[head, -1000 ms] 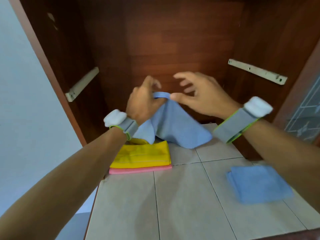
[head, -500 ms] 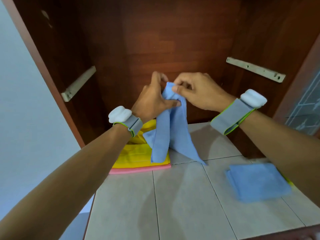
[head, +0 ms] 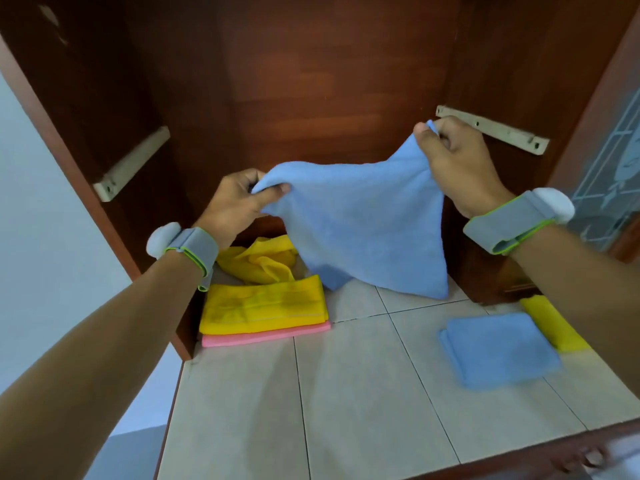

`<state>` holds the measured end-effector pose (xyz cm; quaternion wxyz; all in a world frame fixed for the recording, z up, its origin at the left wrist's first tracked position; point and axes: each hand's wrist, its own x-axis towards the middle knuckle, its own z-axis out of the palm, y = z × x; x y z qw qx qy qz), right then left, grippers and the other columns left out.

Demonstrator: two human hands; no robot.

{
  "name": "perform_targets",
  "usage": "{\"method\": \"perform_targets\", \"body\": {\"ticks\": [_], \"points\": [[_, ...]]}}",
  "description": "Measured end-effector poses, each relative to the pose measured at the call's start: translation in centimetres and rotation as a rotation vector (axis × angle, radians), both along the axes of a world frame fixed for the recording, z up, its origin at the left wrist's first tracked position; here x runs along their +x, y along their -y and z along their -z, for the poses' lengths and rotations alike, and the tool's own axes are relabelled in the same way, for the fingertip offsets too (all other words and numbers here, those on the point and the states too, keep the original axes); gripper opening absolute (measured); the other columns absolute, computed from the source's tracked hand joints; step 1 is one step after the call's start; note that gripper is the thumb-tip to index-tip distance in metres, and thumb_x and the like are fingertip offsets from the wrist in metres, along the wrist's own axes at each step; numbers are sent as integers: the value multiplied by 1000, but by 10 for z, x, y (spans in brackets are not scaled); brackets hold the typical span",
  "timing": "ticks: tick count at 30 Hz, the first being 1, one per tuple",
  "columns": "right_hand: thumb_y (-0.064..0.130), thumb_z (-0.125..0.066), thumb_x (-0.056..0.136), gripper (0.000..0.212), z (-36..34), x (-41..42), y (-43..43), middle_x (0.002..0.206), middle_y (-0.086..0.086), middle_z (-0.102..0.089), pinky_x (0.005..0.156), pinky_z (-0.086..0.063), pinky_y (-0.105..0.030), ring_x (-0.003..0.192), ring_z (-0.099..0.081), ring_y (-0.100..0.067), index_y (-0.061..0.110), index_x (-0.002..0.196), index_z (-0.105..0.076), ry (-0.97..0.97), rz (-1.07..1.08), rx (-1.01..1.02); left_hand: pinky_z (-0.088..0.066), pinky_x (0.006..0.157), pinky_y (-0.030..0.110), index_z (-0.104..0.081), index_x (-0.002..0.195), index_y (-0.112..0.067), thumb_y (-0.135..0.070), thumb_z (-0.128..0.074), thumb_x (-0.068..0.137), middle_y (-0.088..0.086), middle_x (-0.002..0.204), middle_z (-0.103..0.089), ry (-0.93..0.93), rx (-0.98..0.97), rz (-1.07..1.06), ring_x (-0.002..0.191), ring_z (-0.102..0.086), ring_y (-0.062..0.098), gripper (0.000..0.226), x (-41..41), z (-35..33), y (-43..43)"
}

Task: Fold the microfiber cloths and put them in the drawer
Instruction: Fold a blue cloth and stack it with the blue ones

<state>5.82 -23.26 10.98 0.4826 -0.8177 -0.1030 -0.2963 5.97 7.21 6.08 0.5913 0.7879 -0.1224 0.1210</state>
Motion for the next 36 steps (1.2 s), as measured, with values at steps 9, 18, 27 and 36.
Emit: {"method": "perform_targets", "body": {"ticks": [9, 18, 27, 36], "points": [[27, -47, 101, 26, 80, -77, 32, 66, 2, -53, 55, -40, -26, 59, -51, -9, 15, 79, -55, -503, -320, 204, -43, 67, 37, -59, 101, 4, -35, -73, 82, 23, 85, -58, -266, 255, 447, 78, -51, 17, 45, -73, 37, -5], [24, -46, 101, 28, 171, -153, 43, 73, 4, -56, 71, -45, -24, 74, -55, -7, 6, 81, -52, -1102, -722, -3, -37, 71, 39, -57, 95, -5, -31, -77, 84, 0, 87, -55, -749, 444, 800, 82, -50, 15, 35, -160, 149, -8], [30, -50, 99, 23, 198, -140, 32, 73, -8, -50, 61, -41, -29, 68, -47, -14, 10, 91, -58, -841, -489, -159, -47, 103, 52, -57, 128, -4, -25, -59, 96, 15, 128, -64, -925, -40, 497, 119, -60, 35, 38, -161, 146, -42], [29, -45, 99, 18, 241, -82, -3, 86, -7, -67, 64, -39, -32, 86, -61, -31, 17, 97, -59, -456, 69, -587, -44, 65, 34, -64, 82, -13, -51, -74, 69, 7, 81, -64, -488, 466, -63, 76, -58, 21, 41, -102, 175, -47]]}}
